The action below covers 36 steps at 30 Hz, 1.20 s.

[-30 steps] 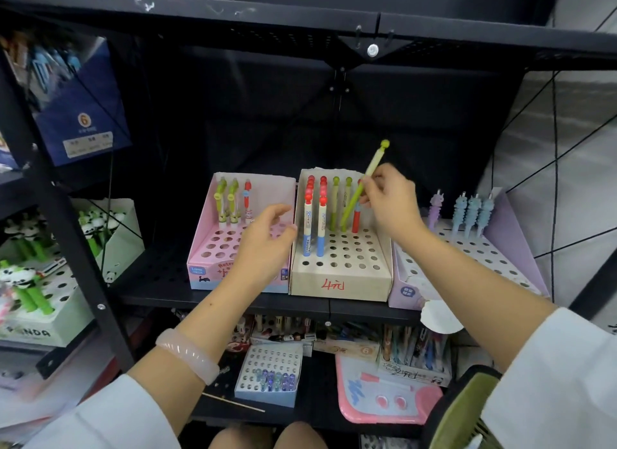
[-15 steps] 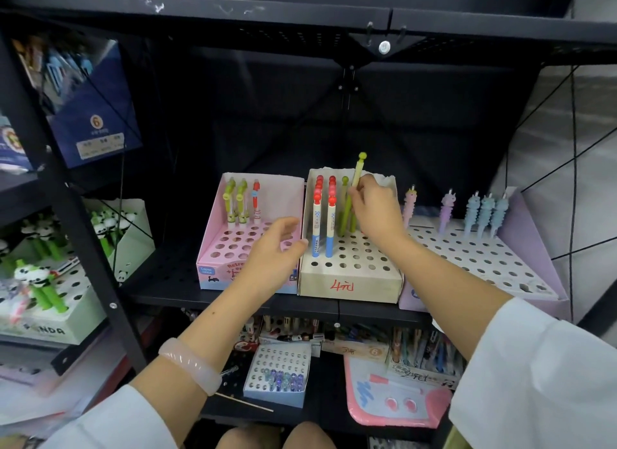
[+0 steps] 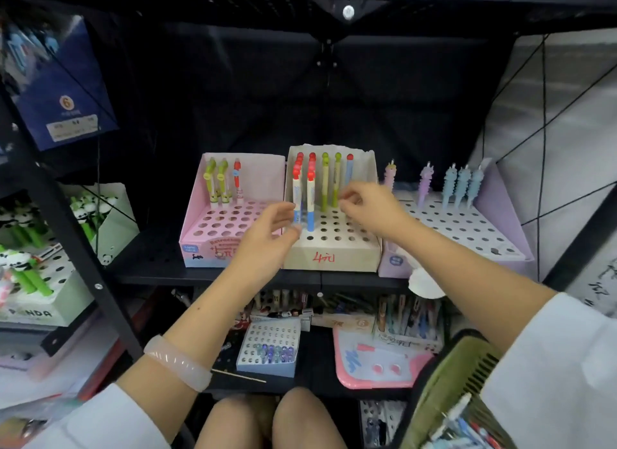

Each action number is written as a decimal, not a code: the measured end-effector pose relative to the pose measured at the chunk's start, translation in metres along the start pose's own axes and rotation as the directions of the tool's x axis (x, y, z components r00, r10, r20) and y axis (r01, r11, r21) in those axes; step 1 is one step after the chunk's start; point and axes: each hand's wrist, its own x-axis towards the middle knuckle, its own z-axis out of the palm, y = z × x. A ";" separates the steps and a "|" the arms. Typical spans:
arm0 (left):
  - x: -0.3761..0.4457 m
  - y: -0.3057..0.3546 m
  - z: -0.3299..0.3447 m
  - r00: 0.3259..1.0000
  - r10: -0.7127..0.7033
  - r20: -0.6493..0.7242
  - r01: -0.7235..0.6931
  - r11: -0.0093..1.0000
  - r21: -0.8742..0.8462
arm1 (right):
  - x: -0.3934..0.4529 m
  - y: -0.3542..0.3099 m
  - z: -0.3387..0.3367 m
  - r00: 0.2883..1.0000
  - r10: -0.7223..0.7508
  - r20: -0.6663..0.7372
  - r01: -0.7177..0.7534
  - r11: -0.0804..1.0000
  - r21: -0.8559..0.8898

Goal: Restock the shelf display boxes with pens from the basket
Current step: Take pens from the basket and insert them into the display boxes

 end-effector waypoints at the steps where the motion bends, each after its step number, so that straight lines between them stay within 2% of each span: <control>1: -0.007 0.003 0.007 1.000 -0.004 0.009 0.004 0.999 -0.034 | -0.013 0.000 -0.008 0.999 -0.017 0.030 0.015 0.998 0.053; 4: -0.030 0.007 0.035 0.997 -0.029 0.074 0.036 0.995 -0.098 | -0.061 0.008 -0.026 0.990 -0.024 0.142 -0.009 0.973 0.233; 7: -0.051 0.005 0.074 0.986 -0.022 0.168 0.039 0.994 -0.097 | -0.116 0.036 -0.031 0.968 0.035 0.247 -0.101 0.960 0.262; 11: -0.089 -0.007 0.135 0.942 -0.019 0.334 0.046 0.996 -0.073 | -0.186 0.098 -0.015 0.909 0.157 0.386 -0.202 0.976 0.079; 16: -0.130 -0.025 0.190 0.854 -0.001 0.520 -0.019 0.999 0.032 | -0.259 0.185 0.029 0.822 0.261 0.506 -0.167 0.960 -0.225; 20: -0.143 -0.037 0.209 0.841 0.009 0.540 -0.077 0.992 0.104 | -0.292 0.229 0.075 0.711 0.333 0.619 -0.134 0.929 -0.346; 23: -0.148 -0.047 0.214 0.832 -0.006 0.555 -0.101 0.982 0.162 | -0.301 0.246 0.105 0.671 0.313 0.672 0.005 0.905 -0.426; 26: -0.151 -0.054 0.216 0.827 0.018 0.561 -0.157 0.967 0.200 | -0.309 0.255 0.124 0.568 0.406 0.716 0.077 0.840 -0.537; 29: -0.150 -0.057 0.217 0.831 0.042 0.555 -0.181 0.963 0.198 | -0.314 0.257 0.130 0.602 0.425 0.676 0.169 0.759 -0.628; 30: -0.150 -0.058 0.217 0.830 0.049 0.556 -0.187 0.963 0.194 | -0.316 0.258 0.130 0.590 0.435 0.680 0.176 0.753 -0.634; 32: -0.150 -0.058 0.218 0.829 0.057 0.556 -0.198 0.960 0.198 | -0.314 0.259 0.129 0.538 0.455 0.710 0.152 0.776 -0.613; 36: -0.151 -0.060 0.220 0.836 0.047 0.547 -0.213 0.946 0.243 | -0.303 0.253 0.126 0.384 0.462 0.799 0.211 0.799 -0.563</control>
